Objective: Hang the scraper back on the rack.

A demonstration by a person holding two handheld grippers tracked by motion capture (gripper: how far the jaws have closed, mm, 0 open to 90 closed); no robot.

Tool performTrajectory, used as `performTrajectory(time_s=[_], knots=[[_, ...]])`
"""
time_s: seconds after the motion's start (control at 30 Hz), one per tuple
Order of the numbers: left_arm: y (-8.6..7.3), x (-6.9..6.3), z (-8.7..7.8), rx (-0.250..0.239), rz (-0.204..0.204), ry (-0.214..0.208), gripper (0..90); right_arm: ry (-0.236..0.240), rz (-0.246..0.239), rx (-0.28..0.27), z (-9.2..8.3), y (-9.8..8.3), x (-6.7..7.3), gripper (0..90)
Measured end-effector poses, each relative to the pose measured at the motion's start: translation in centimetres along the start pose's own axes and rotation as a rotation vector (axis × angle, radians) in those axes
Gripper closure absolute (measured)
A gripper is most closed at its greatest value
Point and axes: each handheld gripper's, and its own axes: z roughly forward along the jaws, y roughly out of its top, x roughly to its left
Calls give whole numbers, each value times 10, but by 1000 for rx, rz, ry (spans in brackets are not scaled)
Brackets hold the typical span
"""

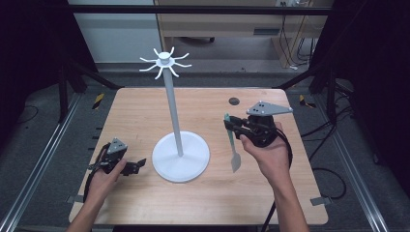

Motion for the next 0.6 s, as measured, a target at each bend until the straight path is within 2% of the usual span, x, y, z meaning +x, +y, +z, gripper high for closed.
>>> performTrajectory(time_s=[0.27, 0.6], knots=[[0, 1, 0, 5, 7, -1, 37, 14, -10, -77, 0, 19, 18, 748], [0, 1, 0, 1, 4, 0, 36, 2, -28, -129, 2, 36, 35, 748]])
